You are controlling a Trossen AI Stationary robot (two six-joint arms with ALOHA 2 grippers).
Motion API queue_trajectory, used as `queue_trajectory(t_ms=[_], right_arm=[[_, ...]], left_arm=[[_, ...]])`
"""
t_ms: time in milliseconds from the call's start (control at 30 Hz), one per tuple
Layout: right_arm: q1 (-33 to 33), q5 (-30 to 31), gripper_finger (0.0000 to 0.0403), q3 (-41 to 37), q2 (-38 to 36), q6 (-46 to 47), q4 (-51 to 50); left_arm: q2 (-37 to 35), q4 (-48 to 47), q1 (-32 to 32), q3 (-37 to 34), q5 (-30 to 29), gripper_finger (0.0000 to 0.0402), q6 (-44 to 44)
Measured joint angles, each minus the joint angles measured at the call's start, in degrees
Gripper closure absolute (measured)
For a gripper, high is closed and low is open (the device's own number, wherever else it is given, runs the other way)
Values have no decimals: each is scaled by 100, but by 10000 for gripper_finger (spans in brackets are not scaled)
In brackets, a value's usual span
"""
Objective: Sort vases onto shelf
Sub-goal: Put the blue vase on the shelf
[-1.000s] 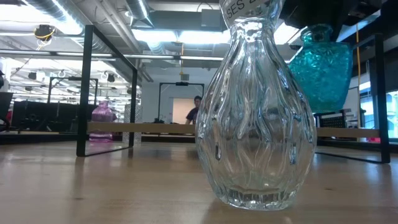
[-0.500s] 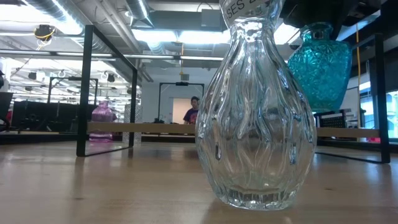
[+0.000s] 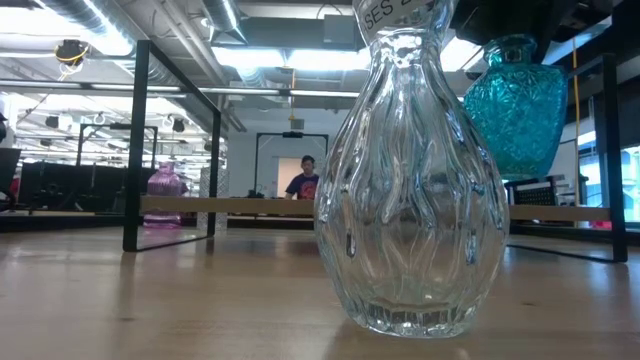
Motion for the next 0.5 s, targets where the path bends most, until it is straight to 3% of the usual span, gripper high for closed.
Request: queue_trajectory(t_ms=[333,500], right_arm=[[0,2,367,0,0,-89,-2],[0,0,326,5,0,-103,1]], left_arm=[[0,2,0,0,0,297,-2],[0,0,0,0,-1,297,-2]])
